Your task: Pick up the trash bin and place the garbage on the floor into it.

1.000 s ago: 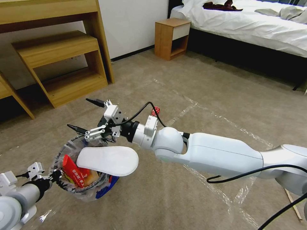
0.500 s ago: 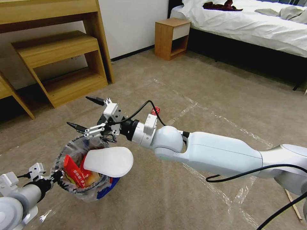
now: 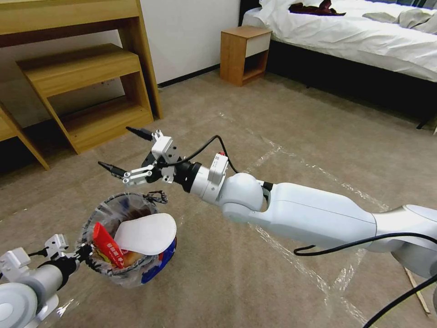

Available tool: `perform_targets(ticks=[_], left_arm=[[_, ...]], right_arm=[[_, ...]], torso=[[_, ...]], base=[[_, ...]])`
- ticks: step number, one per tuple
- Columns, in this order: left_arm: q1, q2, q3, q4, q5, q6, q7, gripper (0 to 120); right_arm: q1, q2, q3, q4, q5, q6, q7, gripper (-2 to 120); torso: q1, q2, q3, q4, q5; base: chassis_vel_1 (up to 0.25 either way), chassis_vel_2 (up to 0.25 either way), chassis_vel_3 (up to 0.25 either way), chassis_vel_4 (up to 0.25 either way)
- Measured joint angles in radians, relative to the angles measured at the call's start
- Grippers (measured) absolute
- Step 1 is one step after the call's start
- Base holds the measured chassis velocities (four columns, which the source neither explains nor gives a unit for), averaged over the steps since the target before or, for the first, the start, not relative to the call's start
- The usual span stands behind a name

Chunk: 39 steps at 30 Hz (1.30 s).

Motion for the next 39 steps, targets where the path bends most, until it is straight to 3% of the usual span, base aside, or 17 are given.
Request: perform_targets(ticks=[11,15,17,23,25,27,28,29,31,33,35,37,39], left_arm=[[-0.001,-0.011,0.006,0.002,0.006,0.001,0.004,0],[0.002,-0.011,0.004,0.002,0.020,0.001,0.011,0],[0.003,-0.012,-0.003,-0.004,0.022,0.001,0.013,0],[0.003,-0.014,-0.013,-0.008,0.022,-0.001,0.014,0],[0.004,-0.018,-0.024,-0.024,0.031,-0.004,0.016,0],[0.004,-0.020,-0.026,-0.029,0.036,-0.004,0.016,0],[0.008,-0.027,-0.035,-0.047,0.050,-0.006,0.021,0],[0.016,-0.031,-0.040,-0.057,0.072,-0.010,0.029,0],[0.018,-0.033,-0.042,-0.059,0.081,-0.013,0.031,0],[0.029,-0.044,-0.049,-0.077,0.112,-0.018,0.038,0],[0.031,-0.046,-0.050,-0.080,0.118,-0.020,0.040,0],[0.041,-0.056,-0.057,-0.094,0.142,-0.024,0.049,0],[0.043,-0.058,-0.059,-0.097,0.148,-0.025,0.051,0]], right_arm=[[-0.027,-0.044,0.078,-0.008,0.011,0.001,-0.001,100],[-0.069,-0.092,0.154,-0.010,0.020,0.003,0.000,100],[-0.132,-0.156,0.274,-0.007,0.041,0.001,0.022,100],[-0.204,-0.206,0.398,-0.006,0.054,-0.010,0.057,100],[-0.325,-0.256,0.545,-0.003,0.056,-0.012,0.110,100],[-0.365,-0.263,0.584,0.000,0.054,-0.012,0.118,100],[-0.487,-0.269,0.713,0.019,0.048,-0.012,0.132,100],[-0.568,-0.259,0.826,0.041,0.037,-0.014,0.140,100],[-0.593,-0.253,0.860,0.047,0.031,-0.014,0.141,100],[-0.711,-0.219,1.009,0.081,-0.020,-0.014,0.145,100],[-0.736,-0.212,1.034,0.089,-0.033,-0.013,0.146,100],[-0.894,-0.168,1.175,0.139,-0.116,-0.009,0.161,100],[-0.958,-0.151,1.229,0.165,-0.152,-0.005,0.163,100]], torso=[[0.000,0.000,0.000,0.0002,0.0000],[0.000,0.000,0.000,0.0001,0.0001],[0.000,0.000,0.000,0.0001,-0.0001],[0.000,0.000,0.000,-0.0003,0.0001],[0.000,0.000,0.000,-0.0001,0.0001],[0.000,0.000,0.000,0.0002,0.0001],[0.000,0.000,0.000,-0.0002,0.0007],[0.000,0.000,0.000,-0.0004,0.0001],[0.000,0.000,0.000,-0.0003,-0.0001],[0.000,0.000,0.000,0.0003,0.0001],[0.000,0.000,0.000,0.0003,0.0000],[0.000,0.000,0.000,0.0000,0.0006],[0.000,0.000,0.000,-0.0002,0.0004]], base=[[0.000,0.000,0.000,0.000],[0.000,0.000,0.000,0.000],[0.000,0.000,0.000,0.000],[0.000,0.000,0.000,0.000],[0.000,0.000,0.000,0.000],[0.000,0.000,0.000,0.000],[0.000,0.000,0.000,0.000],[0.000,0.000,0.000,0.000],[0.000,0.000,0.000,0.000],[0.000,0.000,0.000,0.000],[0.000,0.000,0.000,0.000],[0.000,0.000,0.000,0.000],[0.000,0.000,0.000,0.000]])
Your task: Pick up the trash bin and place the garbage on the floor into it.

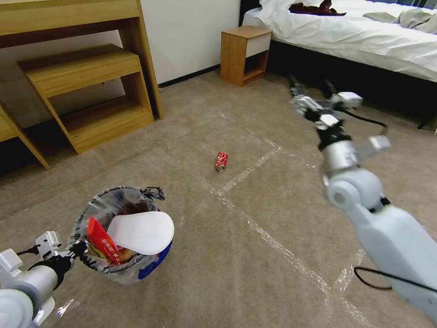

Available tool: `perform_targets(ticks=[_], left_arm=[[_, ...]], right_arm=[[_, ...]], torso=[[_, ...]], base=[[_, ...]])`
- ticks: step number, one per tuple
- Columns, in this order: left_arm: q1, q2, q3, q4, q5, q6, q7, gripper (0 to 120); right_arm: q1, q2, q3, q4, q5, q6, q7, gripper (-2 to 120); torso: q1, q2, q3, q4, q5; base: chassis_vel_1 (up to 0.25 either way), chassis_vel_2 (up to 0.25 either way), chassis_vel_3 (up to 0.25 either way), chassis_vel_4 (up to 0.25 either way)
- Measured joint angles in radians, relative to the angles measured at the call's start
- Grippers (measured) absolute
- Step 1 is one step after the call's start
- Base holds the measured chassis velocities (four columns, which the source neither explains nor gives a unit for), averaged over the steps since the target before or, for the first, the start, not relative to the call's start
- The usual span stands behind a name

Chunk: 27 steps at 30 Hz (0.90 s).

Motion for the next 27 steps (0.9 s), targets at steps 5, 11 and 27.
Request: perform_targets(ticks=[5,11,27], left_arm=[[-0.001,-0.011,-0.005,-0.004,0.015,-0.004,0.005,0],[-0.003,-0.029,0.000,-0.004,0.028,-0.006,0.010,0],[-0.001,-0.052,0.002,-0.003,0.054,-0.013,0.021,0]], right_arm=[[-0.228,0.049,0.139,0.089,-0.157,0.049,-0.016,100],[-0.445,0.112,0.191,0.144,-0.300,0.130,-0.036,100],[-0.499,0.261,0.119,0.086,-0.485,0.155,-0.026,100]], torso=[[0.000,0.000,0.000,0.0002,-0.0004],[0.000,0.000,0.000,0.0000,-0.0006],[0.000,0.000,0.000,0.0002,-0.0006]], base=[[0.000,0.000,0.000,0.000],[0.000,0.000,0.000,0.000],[0.000,0.000,0.000,0.000]])
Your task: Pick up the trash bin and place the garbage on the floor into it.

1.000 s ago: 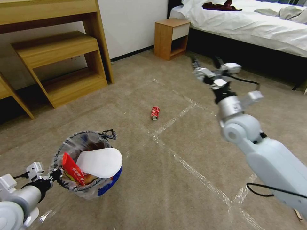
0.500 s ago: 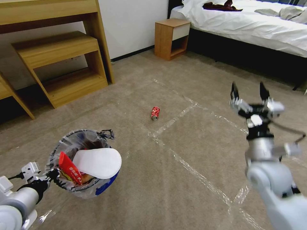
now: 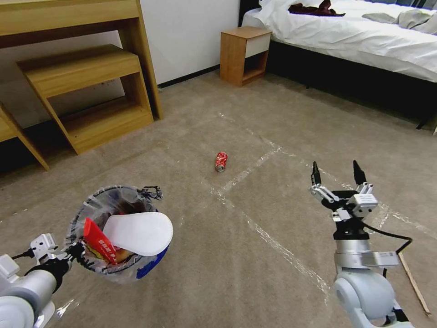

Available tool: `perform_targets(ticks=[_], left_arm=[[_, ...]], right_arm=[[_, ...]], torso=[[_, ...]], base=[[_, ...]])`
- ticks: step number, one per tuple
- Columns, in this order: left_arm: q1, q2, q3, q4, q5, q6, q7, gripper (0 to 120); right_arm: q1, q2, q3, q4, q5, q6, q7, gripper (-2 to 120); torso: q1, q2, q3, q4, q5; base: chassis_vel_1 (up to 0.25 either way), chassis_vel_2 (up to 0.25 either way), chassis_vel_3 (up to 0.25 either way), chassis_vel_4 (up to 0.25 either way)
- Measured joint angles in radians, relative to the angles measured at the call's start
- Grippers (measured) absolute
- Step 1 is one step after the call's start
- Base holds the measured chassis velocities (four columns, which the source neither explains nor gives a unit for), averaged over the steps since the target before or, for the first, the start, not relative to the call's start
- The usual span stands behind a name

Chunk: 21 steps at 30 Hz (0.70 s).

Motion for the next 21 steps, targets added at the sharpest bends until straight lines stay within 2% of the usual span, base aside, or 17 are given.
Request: perform_targets(ticks=[8,21], left_arm=[[-0.002,-0.001,0.001,0.007,0.002,-0.002,0.001,0],[-0.007,-0.006,0.005,0.011,0.009,-0.008,0.003,0]], right_arm=[[0.012,0.009,-0.023,-0.014,-0.006,-0.011,0.003,100],[0.027,0.003,-0.035,-0.024,0.003,-0.015,-0.002,100]], torso=[[0.000,0.000,0.000,0.0000,0.0000],[0.000,0.000,0.000,-0.0001,0.0000]], base=[[-0.028,0.043,0.033,-0.034],[-0.172,0.176,0.177,-0.175]])
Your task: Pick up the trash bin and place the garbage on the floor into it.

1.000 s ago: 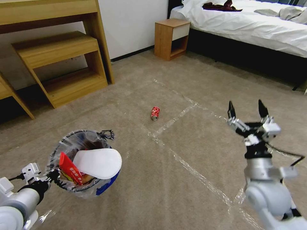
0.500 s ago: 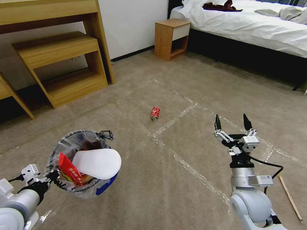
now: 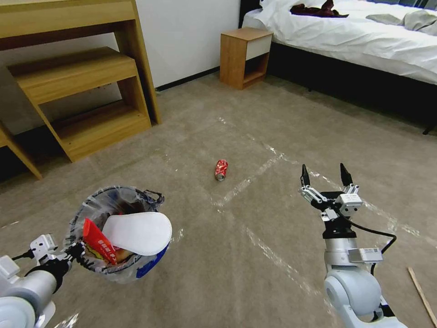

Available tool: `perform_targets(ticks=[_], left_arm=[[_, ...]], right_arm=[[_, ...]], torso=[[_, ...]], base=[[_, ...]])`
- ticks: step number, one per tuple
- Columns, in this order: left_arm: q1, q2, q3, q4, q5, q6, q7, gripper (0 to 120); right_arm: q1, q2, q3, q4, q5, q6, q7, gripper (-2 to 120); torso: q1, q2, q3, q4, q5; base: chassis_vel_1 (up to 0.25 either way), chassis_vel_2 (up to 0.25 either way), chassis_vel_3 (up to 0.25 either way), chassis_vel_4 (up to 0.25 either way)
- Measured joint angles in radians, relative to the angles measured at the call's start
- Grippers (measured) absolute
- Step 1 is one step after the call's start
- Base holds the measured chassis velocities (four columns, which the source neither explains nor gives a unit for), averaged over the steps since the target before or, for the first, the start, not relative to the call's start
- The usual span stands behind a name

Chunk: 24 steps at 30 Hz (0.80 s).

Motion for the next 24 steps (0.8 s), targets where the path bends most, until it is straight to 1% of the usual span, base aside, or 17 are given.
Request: perform_targets(ticks=[19,24], left_arm=[[-0.007,0.000,0.006,0.013,0.006,-0.003,0.002,0],[-0.010,-0.002,0.009,0.017,0.010,-0.005,0.003,0]], right_arm=[[0.007,-0.005,-0.008,-0.017,0.002,0.012,-0.023,100],[0.016,-0.010,-0.016,-0.029,0.007,0.012,-0.023,100]], torso=[[0.000,0.000,0.000,0.0001,0.0001],[0.000,0.000,0.000,-0.0003,-0.0001]], base=[[-0.172,0.172,0.173,-0.173],[-0.186,0.156,0.171,-0.167]])
